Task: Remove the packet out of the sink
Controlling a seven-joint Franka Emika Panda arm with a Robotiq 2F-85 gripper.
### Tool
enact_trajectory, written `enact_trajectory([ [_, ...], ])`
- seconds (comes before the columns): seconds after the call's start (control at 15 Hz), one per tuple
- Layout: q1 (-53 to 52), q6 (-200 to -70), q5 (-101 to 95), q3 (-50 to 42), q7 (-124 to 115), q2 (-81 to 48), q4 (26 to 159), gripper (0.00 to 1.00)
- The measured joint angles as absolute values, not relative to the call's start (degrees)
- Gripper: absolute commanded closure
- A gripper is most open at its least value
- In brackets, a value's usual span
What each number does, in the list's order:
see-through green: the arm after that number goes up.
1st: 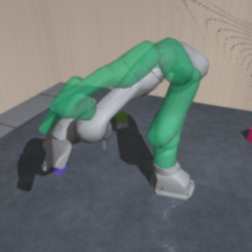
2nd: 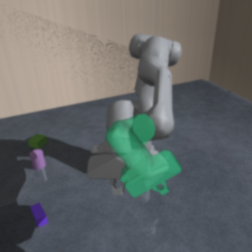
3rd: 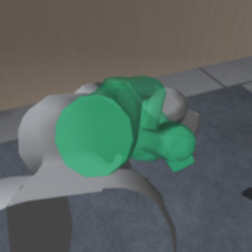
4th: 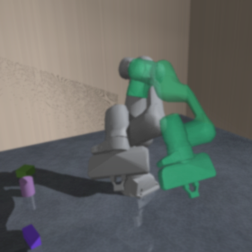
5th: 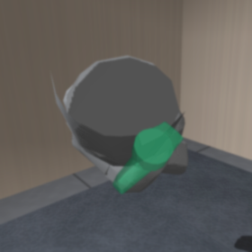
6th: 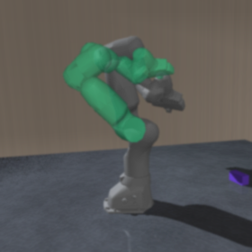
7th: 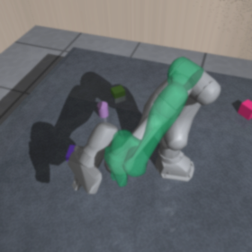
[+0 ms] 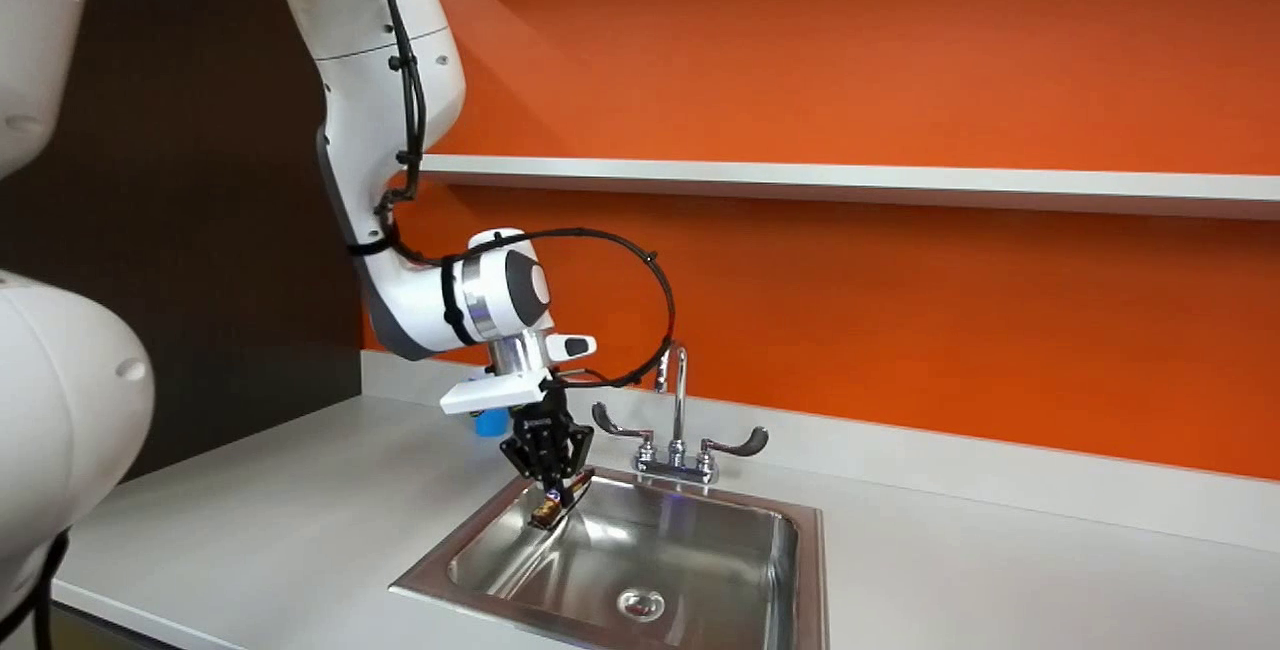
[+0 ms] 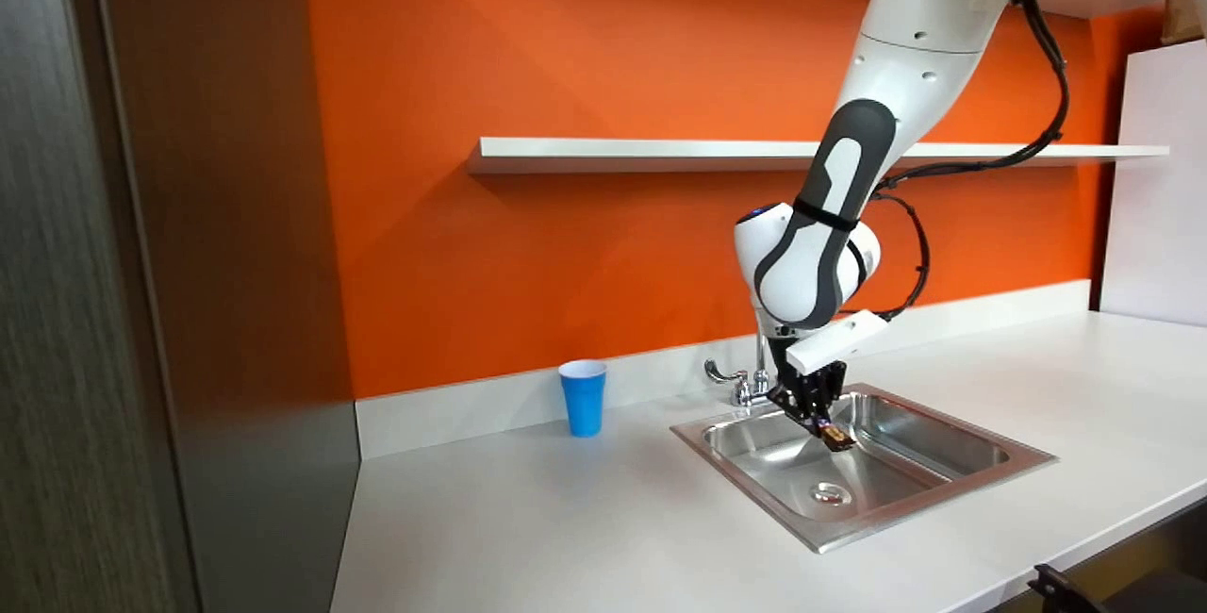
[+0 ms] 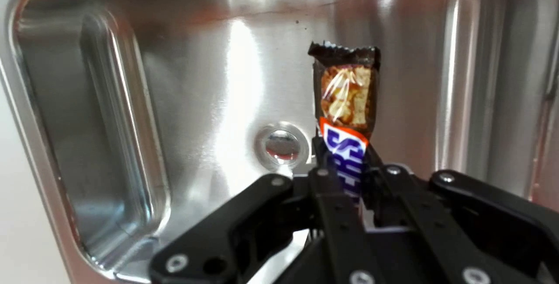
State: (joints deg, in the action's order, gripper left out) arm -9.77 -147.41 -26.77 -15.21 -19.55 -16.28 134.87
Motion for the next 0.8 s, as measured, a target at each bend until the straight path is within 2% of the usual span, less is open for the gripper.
enact_trajectory([
  [0.8, -12.1, -151.4, -29.3, -2.6, -17.0, -16.6, 136.9, 0.96],
])
